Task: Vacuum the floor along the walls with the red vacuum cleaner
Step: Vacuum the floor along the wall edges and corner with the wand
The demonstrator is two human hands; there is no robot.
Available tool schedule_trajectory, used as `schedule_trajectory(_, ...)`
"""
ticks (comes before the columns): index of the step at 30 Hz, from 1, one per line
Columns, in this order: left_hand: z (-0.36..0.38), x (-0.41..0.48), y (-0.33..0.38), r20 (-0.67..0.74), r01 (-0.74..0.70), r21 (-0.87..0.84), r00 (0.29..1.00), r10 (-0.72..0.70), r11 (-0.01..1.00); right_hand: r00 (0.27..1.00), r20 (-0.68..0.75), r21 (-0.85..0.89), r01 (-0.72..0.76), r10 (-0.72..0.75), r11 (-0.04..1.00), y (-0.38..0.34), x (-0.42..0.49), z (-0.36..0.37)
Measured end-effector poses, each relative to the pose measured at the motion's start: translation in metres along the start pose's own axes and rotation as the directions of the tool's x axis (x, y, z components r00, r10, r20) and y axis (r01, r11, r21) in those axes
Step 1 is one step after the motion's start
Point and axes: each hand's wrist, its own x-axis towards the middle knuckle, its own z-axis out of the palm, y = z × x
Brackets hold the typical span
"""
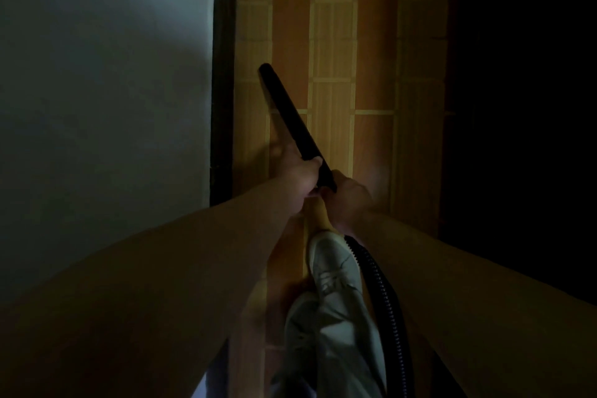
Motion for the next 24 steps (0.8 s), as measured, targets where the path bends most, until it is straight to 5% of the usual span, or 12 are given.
schedule_trajectory(24, -0.012, 0.004, -0.020, -0.027, 0.067, -0.069, 0.997, -0.069, 0.995, 0.992, 0.105, -0.052, 0.078, -0.072, 0.996, 0.009, 0.002, 0.008)
